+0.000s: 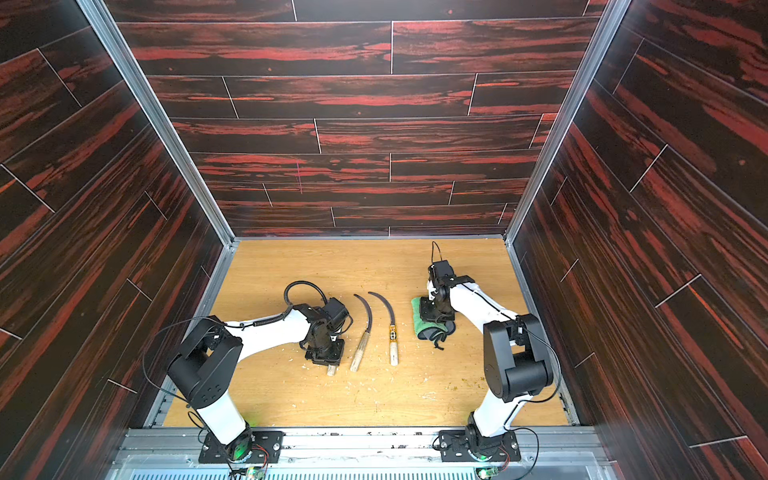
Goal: Wipe small sickles with rags
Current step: Place the small sickle at the center of the board.
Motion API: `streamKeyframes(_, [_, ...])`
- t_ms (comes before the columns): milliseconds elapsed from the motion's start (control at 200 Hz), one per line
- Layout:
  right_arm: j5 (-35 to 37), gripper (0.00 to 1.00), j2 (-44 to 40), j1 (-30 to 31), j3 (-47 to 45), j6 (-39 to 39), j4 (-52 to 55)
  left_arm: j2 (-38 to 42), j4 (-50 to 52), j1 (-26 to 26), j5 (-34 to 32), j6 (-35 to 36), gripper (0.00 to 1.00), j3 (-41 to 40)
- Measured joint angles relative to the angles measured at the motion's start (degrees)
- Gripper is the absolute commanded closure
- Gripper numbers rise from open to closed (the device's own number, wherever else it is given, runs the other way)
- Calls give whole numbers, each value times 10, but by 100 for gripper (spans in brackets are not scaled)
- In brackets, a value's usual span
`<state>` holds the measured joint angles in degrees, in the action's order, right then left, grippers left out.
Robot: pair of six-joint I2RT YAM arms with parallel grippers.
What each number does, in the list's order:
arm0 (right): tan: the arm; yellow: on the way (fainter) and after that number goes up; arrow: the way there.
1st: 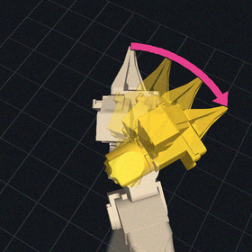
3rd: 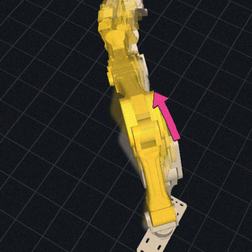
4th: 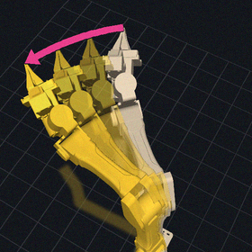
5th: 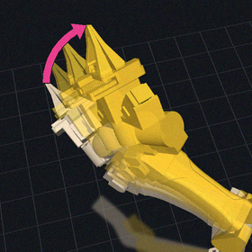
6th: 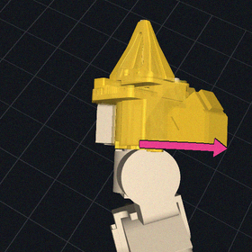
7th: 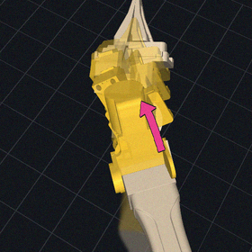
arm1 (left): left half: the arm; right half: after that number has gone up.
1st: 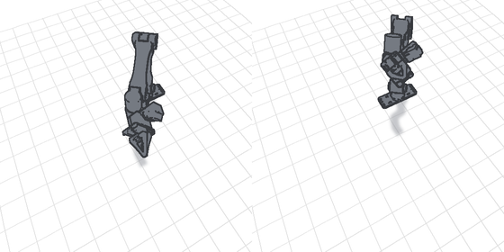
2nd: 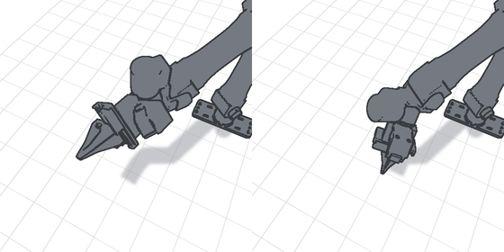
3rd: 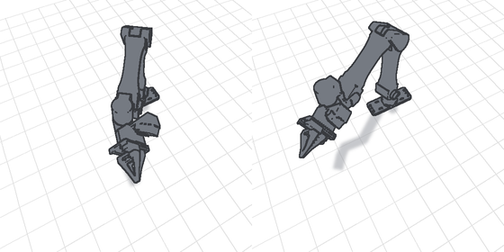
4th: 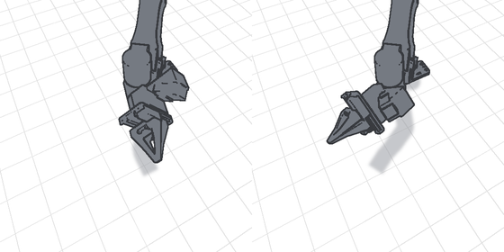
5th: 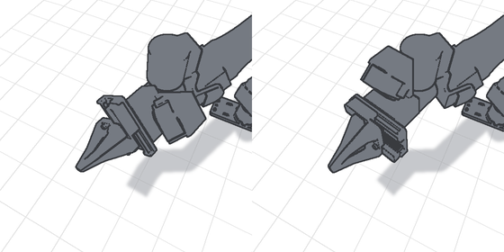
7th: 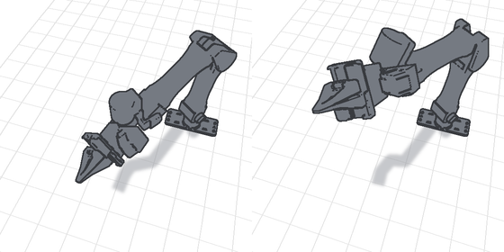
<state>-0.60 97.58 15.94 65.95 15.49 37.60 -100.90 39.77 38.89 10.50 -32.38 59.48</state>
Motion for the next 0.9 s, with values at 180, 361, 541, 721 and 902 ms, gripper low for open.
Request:
streamKeyframes(180, [0,60,0,0,0,4,1,3,-2,2,0,2,50,1])
streamKeyframes(361, [1,48,0,0,2,3,5,7,2,1,-14,3,45,1])
streamKeyframes(541, [7,37,0,0,5,2,15,26,22,-3,-38,3,39,1])
streamKeyframes(721, [16,28,-3,0,7,5,29,72,37,-3,-58,3,33,1])
streamKeyframes(902, [19,5,-25,0,9,7,46,117,51,-5,-79,0,30,7])
